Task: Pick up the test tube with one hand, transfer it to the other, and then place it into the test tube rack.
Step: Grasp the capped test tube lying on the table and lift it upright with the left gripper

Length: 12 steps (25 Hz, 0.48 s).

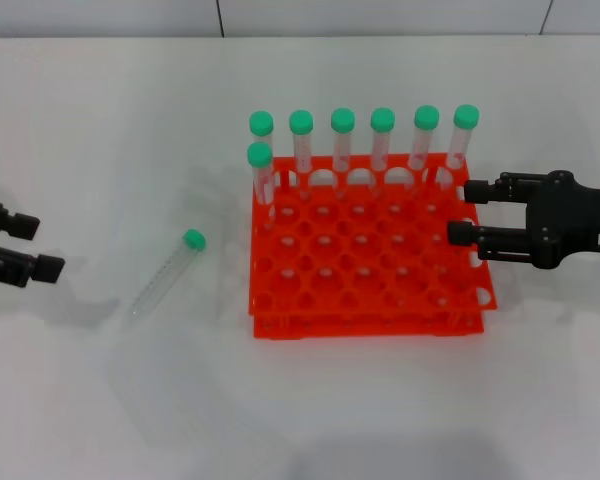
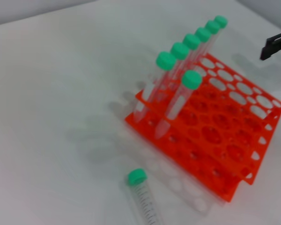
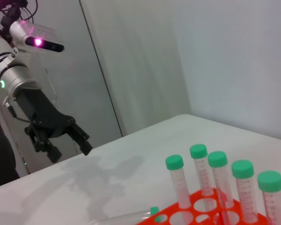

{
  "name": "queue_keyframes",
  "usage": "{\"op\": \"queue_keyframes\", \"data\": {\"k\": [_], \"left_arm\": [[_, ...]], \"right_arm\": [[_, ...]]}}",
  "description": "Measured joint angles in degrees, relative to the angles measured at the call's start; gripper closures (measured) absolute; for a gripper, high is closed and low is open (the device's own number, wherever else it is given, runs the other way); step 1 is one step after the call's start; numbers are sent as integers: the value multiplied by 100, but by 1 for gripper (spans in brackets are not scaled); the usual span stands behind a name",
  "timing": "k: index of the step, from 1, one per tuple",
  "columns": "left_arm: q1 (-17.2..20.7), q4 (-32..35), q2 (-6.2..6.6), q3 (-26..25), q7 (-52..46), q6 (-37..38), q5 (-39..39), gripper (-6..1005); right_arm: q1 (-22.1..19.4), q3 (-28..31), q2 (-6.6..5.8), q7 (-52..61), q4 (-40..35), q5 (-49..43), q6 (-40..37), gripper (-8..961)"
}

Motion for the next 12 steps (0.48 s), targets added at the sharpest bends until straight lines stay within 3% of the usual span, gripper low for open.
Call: {"op": "queue_keyframes", "data": {"k": [6,12], "left_arm": [[-210,-36,3,9,2,-182,166,121],[-313,-188,-160,84,56,-370,218,121]], "right_arm": [[15,0,39,4,0,9,0,303],[15,0,59,12,1,-10,0,303]]}}
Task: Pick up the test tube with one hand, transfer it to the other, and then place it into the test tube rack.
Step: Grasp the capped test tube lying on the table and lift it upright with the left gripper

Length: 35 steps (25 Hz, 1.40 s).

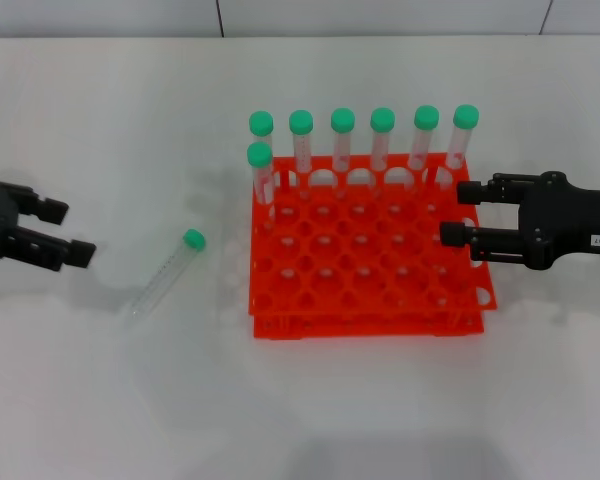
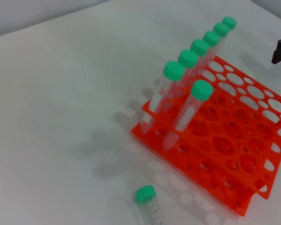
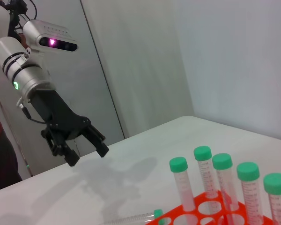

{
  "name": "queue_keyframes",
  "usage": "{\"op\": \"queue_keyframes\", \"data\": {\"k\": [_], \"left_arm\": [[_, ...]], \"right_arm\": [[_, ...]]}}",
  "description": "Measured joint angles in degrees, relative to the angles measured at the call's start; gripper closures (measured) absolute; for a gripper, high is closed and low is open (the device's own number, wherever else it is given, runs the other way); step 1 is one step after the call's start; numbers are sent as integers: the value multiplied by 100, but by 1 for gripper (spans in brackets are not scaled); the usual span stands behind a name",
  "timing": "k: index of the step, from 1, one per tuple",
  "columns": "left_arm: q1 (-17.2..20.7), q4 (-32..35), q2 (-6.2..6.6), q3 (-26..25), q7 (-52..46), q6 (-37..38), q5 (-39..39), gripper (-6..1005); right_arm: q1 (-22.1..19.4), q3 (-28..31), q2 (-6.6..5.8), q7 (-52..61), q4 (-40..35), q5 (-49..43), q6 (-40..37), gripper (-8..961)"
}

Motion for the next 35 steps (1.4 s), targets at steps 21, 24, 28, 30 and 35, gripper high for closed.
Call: {"op": "queue_keyframes", "data": {"k": [21,24,28,30,35], "left_arm": [[-401,-691,-377,200,-44,-952,1085,122],[-486,-752,-449,216,-55,-1034,1242,122],[-609,-998,-523,305,-47,-1291,1323,122],[-632,-1073,-535,337,-45,-1378,1325,123],[-672,-1124,-600,404,-50,-1465,1329,123]], "right_arm": [[8,0,61,-18,0,-15,-4,303],[7,0,65,-19,0,-16,0,303],[7,0,80,-28,0,-16,6,303],[7,0,80,-30,0,-16,8,303],[7,0,79,-31,0,-15,9,303]]}}
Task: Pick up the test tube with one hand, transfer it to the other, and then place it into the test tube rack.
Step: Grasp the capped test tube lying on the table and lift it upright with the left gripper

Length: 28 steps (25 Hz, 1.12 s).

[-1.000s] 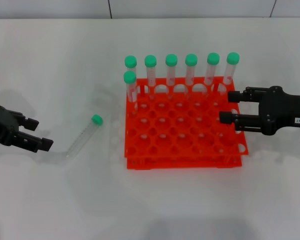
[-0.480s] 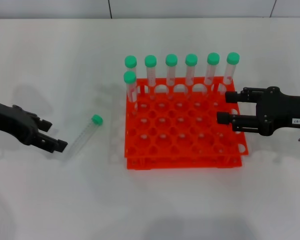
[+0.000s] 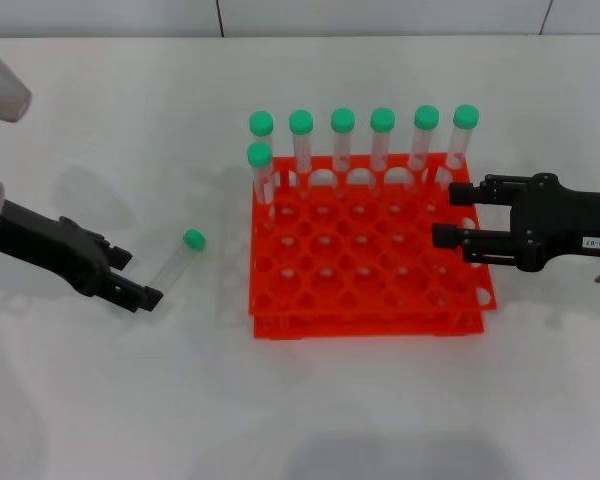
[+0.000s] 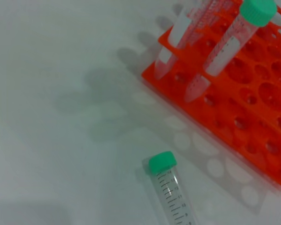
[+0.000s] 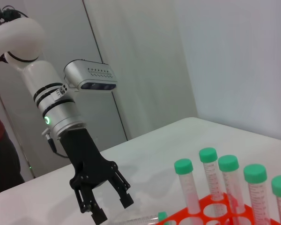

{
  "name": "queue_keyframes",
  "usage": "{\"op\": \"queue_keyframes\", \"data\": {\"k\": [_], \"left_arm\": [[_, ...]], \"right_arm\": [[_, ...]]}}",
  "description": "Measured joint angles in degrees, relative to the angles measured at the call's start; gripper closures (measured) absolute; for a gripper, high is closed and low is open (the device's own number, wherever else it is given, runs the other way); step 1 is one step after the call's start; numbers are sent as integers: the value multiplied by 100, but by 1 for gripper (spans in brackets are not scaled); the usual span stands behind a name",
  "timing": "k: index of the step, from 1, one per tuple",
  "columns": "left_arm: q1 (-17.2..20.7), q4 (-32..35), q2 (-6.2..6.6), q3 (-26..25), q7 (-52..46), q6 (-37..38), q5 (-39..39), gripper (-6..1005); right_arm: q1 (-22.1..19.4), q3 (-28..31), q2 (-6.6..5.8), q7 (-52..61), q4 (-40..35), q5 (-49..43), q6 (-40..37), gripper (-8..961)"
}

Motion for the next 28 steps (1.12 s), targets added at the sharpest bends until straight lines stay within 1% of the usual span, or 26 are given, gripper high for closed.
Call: {"op": "queue_keyframes", "data": {"k": [13,22,27,28], "left_arm": [[-20,-34,-82,64,-22,-51,5,124],[-24,-34,-95,94,-54,-111,8,123],[-37,-79,-92,227,-118,-174,22,124],[-44,-93,-90,257,-130,-180,23,145]], "right_arm": [[-9,0,6,-30,43,0,0,304],[-9,0,7,-36,44,0,0,304],[-4,0,7,-36,52,1,9,304],[-4,0,7,-36,54,1,13,304]]}}
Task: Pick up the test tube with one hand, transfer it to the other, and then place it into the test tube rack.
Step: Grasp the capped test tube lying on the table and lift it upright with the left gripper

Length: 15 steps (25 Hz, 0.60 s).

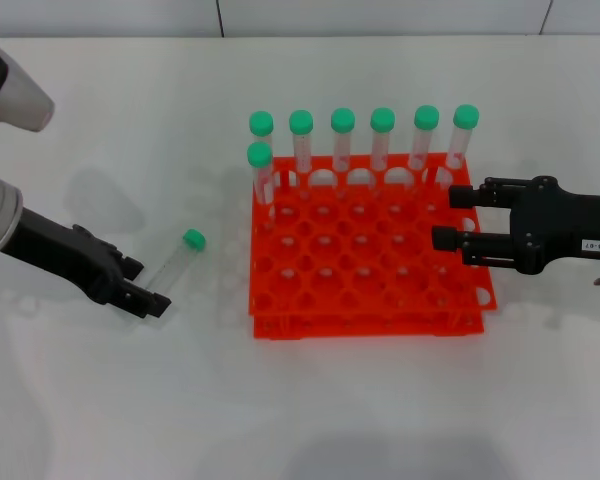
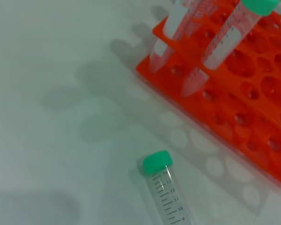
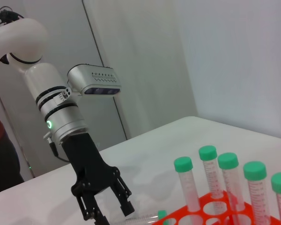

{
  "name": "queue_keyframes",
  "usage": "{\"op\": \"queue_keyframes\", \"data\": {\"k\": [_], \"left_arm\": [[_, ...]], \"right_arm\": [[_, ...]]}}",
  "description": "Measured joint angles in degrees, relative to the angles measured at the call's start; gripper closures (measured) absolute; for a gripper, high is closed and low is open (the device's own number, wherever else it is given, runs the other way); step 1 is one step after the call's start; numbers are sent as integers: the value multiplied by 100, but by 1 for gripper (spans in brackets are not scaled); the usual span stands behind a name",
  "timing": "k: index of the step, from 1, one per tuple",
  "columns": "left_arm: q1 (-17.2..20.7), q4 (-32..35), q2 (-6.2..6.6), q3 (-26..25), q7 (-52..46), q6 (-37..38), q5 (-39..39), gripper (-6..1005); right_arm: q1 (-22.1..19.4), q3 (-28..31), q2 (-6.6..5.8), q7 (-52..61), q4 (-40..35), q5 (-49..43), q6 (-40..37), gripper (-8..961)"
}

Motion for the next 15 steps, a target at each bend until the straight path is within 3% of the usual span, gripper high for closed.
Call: {"op": "queue_keyframes", "data": {"k": [10,15], "left_arm": [[-27,-11,-7,111,-35,-29,7,297],[-42,-11,-5,128,-50,-29,9,305]], "right_arm": [[-17,0,0,0,0,0,61,304],[-16,0,0,0,0,0,67,304]]}}
